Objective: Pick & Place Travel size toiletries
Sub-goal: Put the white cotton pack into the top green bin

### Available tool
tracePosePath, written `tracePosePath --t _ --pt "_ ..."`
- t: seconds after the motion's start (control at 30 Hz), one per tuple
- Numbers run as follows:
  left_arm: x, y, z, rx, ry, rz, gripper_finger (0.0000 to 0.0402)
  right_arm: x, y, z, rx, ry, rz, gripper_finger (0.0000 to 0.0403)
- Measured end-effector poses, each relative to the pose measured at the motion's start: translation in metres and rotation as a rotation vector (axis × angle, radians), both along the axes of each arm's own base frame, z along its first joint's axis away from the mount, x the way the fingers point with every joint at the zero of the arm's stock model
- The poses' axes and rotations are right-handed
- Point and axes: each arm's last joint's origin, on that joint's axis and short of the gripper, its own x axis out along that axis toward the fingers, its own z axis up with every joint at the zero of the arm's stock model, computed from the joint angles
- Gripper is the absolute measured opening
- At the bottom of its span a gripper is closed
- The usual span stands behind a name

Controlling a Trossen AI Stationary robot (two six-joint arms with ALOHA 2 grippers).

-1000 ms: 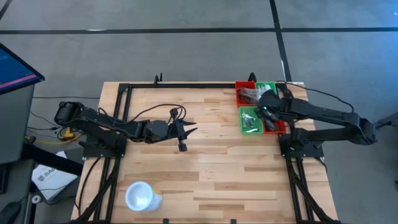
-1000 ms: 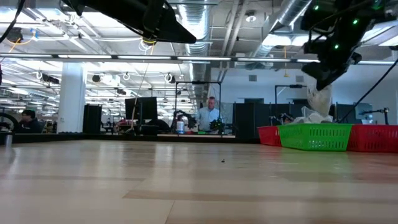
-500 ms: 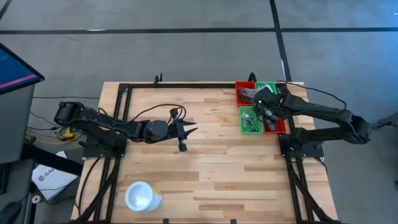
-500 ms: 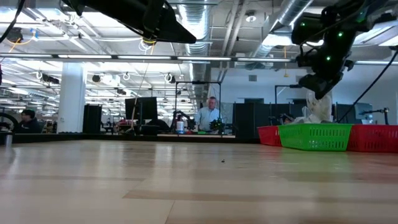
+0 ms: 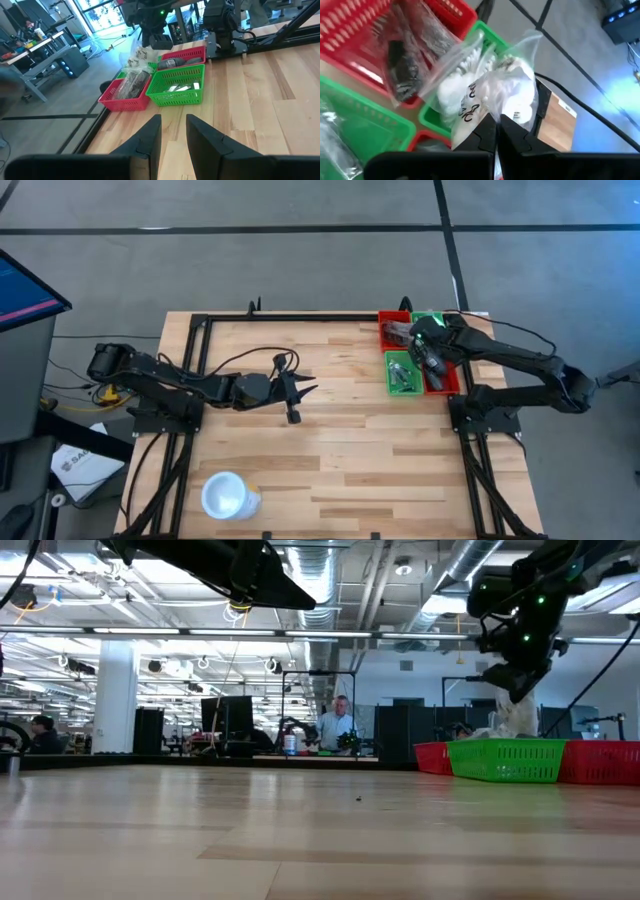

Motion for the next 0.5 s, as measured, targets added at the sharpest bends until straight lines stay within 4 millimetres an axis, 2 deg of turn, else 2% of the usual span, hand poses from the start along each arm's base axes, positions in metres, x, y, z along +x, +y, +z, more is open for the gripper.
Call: tracePosePath --t 0.5 --pt "0.000 0.000 0.000 0.000 0.000 0.000 0.0082 -0.006 -0.025 -0.012 0.036 0.100 -0.044 0.0000"
